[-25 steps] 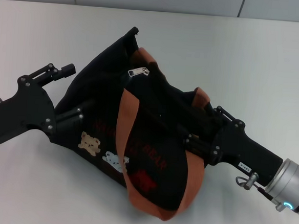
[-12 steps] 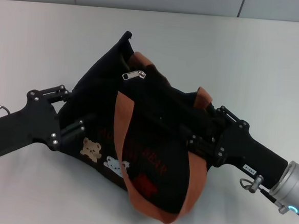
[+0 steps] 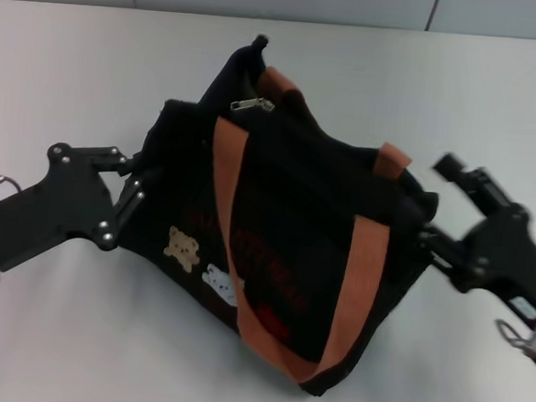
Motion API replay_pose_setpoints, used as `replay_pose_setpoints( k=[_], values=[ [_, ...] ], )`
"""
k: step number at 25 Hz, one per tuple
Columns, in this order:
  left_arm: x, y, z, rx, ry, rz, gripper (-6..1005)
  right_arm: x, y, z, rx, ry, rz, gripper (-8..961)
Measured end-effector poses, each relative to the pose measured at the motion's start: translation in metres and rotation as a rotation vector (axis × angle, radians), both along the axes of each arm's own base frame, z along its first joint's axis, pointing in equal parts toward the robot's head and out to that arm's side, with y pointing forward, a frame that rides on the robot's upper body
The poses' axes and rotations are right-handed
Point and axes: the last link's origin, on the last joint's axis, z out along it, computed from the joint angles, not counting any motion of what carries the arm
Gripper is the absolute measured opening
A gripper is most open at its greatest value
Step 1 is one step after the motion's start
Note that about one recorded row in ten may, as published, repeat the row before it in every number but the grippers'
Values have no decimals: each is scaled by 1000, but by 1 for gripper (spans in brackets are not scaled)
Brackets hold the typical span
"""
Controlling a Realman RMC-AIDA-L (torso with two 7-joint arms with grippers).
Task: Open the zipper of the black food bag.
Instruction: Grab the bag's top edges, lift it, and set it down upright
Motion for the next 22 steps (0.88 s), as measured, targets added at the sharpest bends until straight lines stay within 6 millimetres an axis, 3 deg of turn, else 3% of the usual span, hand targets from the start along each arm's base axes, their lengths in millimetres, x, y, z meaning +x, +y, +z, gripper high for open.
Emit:
replay_pose_setpoints(
  k=[6,13,18,22],
  values=[
    [11,8,-8,-18,8,-53,87,1,-10,10,38,43,17,833],
    [25,13,1,48,-13,-152,87,1,-19,18,40,86,44,833],
    [40,18,8,96,-15,-269,87,10,-10,6,-127,12,3,833],
    [55,21,12,146,-6,-401,88,4,2,-8,-258,-32,7,832]
  ],
)
